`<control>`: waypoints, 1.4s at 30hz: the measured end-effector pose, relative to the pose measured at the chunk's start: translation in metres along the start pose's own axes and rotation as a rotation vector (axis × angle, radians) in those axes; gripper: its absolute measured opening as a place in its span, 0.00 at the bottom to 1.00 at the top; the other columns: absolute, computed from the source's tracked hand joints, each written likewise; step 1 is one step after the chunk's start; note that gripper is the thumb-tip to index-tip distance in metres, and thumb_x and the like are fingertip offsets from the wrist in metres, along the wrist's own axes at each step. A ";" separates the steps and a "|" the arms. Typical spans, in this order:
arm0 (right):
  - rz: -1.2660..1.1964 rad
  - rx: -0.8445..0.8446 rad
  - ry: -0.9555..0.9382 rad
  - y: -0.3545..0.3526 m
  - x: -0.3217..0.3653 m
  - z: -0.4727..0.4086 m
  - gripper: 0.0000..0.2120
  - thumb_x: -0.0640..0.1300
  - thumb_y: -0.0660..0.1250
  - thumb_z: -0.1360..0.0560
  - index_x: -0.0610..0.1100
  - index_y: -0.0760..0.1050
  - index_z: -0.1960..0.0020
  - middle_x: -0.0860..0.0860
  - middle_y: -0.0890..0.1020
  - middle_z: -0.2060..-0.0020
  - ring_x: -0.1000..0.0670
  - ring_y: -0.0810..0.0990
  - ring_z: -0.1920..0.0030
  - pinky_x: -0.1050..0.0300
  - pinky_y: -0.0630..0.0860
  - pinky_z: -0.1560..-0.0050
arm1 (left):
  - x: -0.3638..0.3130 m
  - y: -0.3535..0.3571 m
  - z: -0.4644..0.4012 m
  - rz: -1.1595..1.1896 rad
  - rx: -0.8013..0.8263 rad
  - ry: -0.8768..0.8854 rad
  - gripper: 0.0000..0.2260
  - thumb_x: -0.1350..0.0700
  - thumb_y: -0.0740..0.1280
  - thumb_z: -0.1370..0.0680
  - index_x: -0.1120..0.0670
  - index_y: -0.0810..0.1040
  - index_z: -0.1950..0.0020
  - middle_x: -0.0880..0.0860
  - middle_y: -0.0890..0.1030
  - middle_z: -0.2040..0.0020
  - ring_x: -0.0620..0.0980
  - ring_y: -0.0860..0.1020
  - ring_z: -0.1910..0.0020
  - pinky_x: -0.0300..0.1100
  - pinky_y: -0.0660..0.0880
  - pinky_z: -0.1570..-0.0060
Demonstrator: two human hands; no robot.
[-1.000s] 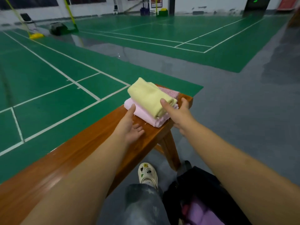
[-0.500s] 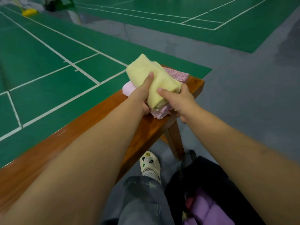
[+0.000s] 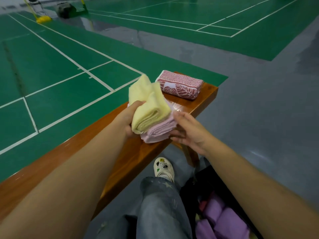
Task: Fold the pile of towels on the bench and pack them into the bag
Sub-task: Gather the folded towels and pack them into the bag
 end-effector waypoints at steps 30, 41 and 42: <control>-0.087 -0.391 0.165 -0.199 -0.103 0.189 0.23 0.48 0.77 0.37 0.45 0.77 0.44 0.47 0.84 0.50 0.49 0.83 0.50 0.57 0.79 0.50 | 0.266 0.178 0.035 -0.620 0.564 -0.139 0.17 0.55 0.72 0.26 0.56 0.77 0.38 0.55 0.84 0.46 0.52 0.82 0.47 0.47 0.79 0.48; -0.193 -0.386 0.388 -0.241 -0.240 0.224 0.32 0.45 0.76 0.42 0.47 0.74 0.39 0.49 0.84 0.49 0.51 0.83 0.49 0.59 0.79 0.54 | 0.358 0.105 -0.032 -0.631 0.346 -0.576 0.28 0.44 0.70 0.27 0.54 0.71 0.31 0.55 0.76 0.35 0.55 0.72 0.33 0.50 0.64 0.34; -0.194 -0.375 0.419 -0.240 -0.251 0.222 0.31 0.45 0.76 0.41 0.47 0.73 0.39 0.49 0.84 0.48 0.51 0.83 0.49 0.59 0.79 0.54 | 0.359 0.095 -0.040 -0.592 0.280 -0.598 0.28 0.43 0.65 0.24 0.55 0.68 0.28 0.56 0.74 0.32 0.55 0.71 0.32 0.50 0.64 0.33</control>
Point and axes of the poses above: each hand's wrist, its own z-axis away from the middle knuckle, its own y-axis out of the palm, x = y × z, the point moved 2 cm from there along -z, towards the middle knuckle
